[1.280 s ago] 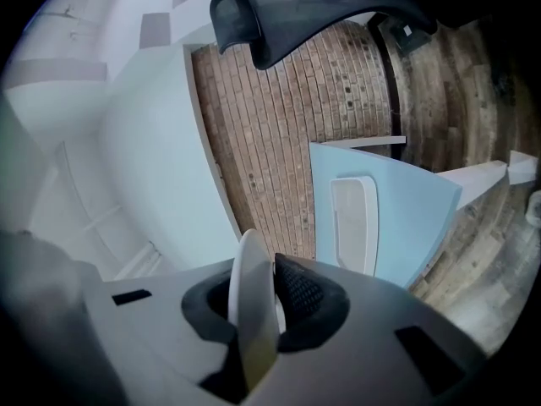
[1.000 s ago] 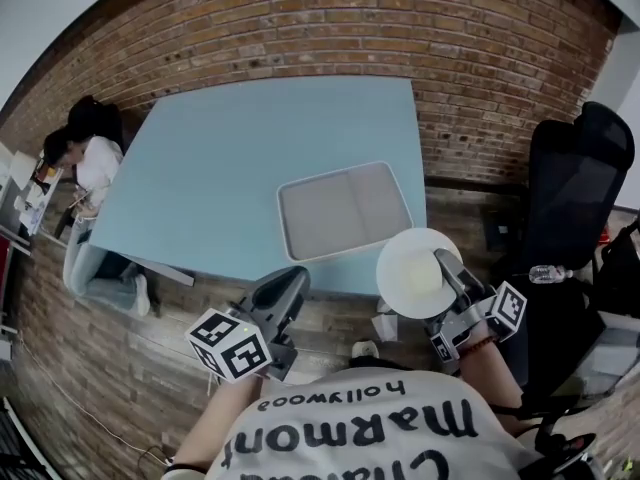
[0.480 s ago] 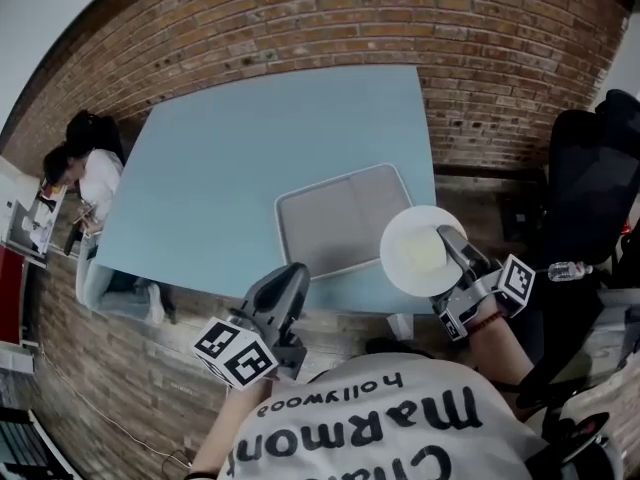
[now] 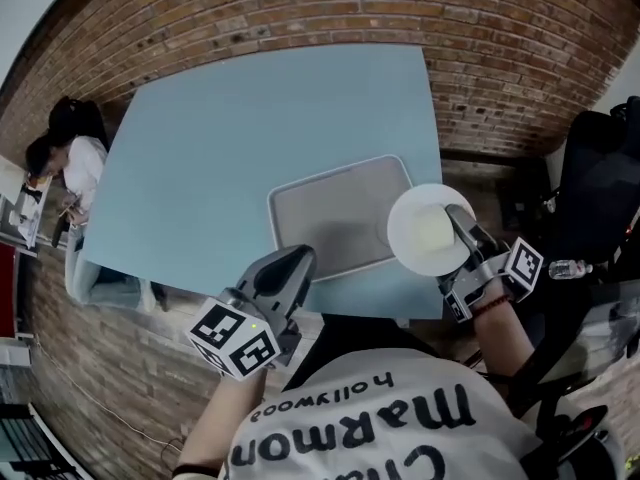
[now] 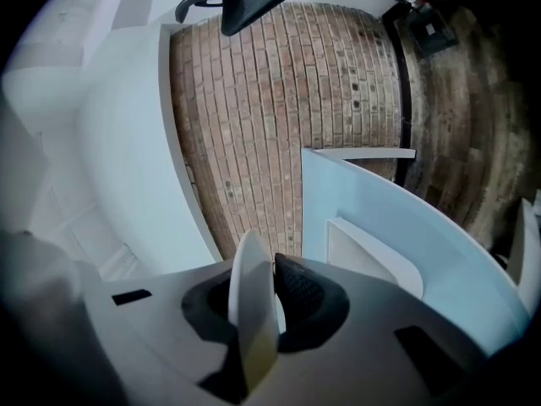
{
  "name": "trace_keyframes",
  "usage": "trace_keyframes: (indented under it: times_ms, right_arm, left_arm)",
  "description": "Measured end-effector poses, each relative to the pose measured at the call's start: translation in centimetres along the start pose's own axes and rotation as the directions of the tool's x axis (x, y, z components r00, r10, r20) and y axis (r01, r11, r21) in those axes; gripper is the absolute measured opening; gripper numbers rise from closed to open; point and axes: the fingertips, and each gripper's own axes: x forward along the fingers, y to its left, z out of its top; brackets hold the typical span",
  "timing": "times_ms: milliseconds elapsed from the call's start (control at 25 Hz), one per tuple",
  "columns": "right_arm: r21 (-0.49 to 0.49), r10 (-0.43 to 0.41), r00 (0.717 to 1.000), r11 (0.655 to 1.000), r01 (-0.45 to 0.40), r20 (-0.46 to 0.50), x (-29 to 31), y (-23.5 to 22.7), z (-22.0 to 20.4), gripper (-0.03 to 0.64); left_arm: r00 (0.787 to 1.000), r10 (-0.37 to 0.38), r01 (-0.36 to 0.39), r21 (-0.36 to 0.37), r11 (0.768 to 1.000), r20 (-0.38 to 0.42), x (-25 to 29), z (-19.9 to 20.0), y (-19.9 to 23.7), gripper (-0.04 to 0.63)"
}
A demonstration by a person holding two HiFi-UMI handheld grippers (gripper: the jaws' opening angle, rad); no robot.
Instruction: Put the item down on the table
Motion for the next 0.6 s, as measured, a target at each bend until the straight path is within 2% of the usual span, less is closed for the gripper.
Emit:
trace_keyframes:
  times_ms: [200,400,600]
  right_arm:
    - [-0.018,-0.033,0.999,0.999,0.033,0.042,1.9,-0.8,1.7,0.048]
    - [-0.081,-0.053,0.998,0.995,0.055,0.025,4.7,-1.4,2.7,0.048]
    - [-0.184,-0.090,0.996,0.979,0.084,-0.025,7.3,-2.4,3.7,0.048]
  left_arm:
    - [0.999,-0.045,0.045,0.023,0.999,-0.004,2.3,0.8,1.7,0.018]
    - [0.995,-0.083,0.085,0.020,0.996,-0.063,4.4,0.8,3.5,0.018]
    - [0.988,-0.133,0.130,-0.043,0.991,-0.076,5.8,0.7,5.1,0.018]
